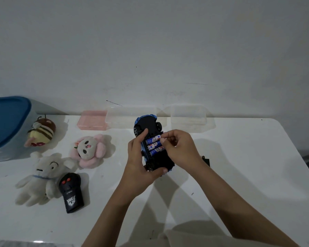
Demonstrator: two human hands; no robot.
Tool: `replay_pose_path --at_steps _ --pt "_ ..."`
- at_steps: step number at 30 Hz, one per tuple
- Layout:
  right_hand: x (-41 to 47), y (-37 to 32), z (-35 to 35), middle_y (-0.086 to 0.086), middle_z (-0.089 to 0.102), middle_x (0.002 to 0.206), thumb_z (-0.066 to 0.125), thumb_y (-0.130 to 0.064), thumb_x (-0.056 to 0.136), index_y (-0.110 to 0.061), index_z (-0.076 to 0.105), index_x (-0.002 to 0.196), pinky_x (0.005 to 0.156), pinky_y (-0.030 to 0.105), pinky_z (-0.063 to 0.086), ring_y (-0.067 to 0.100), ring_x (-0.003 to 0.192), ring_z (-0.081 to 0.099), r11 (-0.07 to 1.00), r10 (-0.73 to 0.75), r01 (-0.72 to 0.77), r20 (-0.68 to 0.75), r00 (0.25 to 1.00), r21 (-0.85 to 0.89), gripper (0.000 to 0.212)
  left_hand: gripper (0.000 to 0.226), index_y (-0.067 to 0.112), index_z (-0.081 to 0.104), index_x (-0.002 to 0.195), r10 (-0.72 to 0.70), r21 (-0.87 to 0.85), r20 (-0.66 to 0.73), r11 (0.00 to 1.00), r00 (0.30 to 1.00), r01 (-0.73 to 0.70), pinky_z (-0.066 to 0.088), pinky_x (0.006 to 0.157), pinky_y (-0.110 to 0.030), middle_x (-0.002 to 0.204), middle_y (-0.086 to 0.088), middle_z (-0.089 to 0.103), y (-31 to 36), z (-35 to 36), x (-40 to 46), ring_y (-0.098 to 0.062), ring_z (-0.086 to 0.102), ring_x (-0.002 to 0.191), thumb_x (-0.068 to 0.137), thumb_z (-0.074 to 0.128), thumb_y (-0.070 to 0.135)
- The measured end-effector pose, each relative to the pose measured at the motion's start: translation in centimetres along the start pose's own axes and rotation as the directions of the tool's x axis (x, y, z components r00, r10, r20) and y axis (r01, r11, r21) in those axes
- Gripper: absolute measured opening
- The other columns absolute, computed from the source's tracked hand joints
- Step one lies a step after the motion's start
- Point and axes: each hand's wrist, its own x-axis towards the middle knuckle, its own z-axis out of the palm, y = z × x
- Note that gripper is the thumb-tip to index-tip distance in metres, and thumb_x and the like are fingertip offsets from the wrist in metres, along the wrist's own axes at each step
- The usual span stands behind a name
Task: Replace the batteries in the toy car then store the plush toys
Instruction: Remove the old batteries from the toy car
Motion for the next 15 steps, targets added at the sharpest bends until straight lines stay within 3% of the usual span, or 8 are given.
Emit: replay_pose_path --at_steps 4,7,12,15 --pt "0.2 0.0 0.3 -0.005 0.063 0.074 0.072 -0.031 0.08 -0.018 0.064 0.084 0.057 0.019 0.045 0.006 0.058 0.057 1.0 0.028 -0.028 -0.026 0.999 -0.008 0.016 0.105 0.04 0.026 0.141 0.02 0.013 -0.03 1.0 0.999 -0.019 0.057 0.083 -0.032 0.131 0.019 0.031 0.1 0.3 0.1 -0.011 0.046 0.122 0.062 0.082 -0.002" --pt "0.3 -0.3 0.6 -0.009 0.063 0.07 0.073 -0.035 0.078 -0.019 0.06 0.075 0.051 0.013 0.042 0.001 0.051 0.053 1.0 0.008 -0.008 -0.132 0.991 0.004 0.02 0.105 0.04 0.026 0.14 0.032 0.037 -0.043 0.999 0.999 -0.031 0.057 0.082 -0.029 0.131 0.021 0.03 0.1 0.4 0.3 -0.01 0.047 0.121 0.062 0.083 0.001" --pt "0.3 -1.4 0.7 -0.003 0.064 0.067 0.078 -0.018 0.073 -0.018 0.058 0.065 0.058 0.019 0.049 0.008 0.059 0.058 0.99 -0.048 0.069 -0.164 0.985 0.123 0.022 0.105 0.039 0.026 0.141 0.023 0.021 -0.063 1.0 0.998 -0.021 0.057 0.082 -0.027 0.13 0.02 0.03 -0.2 0.4 0.3 -0.012 0.044 0.123 0.061 0.083 0.001" --pt "0.3 -2.2 0.0 0.001 0.059 0.067 0.067 0.001 0.078 -0.013 0.056 0.07 0.063 0.022 0.054 0.011 0.062 0.062 0.927 0.034 0.029 -0.161 0.986 0.375 0.02 0.106 0.043 0.026 0.14 0.007 -0.011 -0.082 1.0 0.997 -0.008 0.057 0.084 -0.038 0.132 0.02 0.032 -0.3 0.1 0.2 -0.02 0.046 0.122 0.058 0.082 0.009"
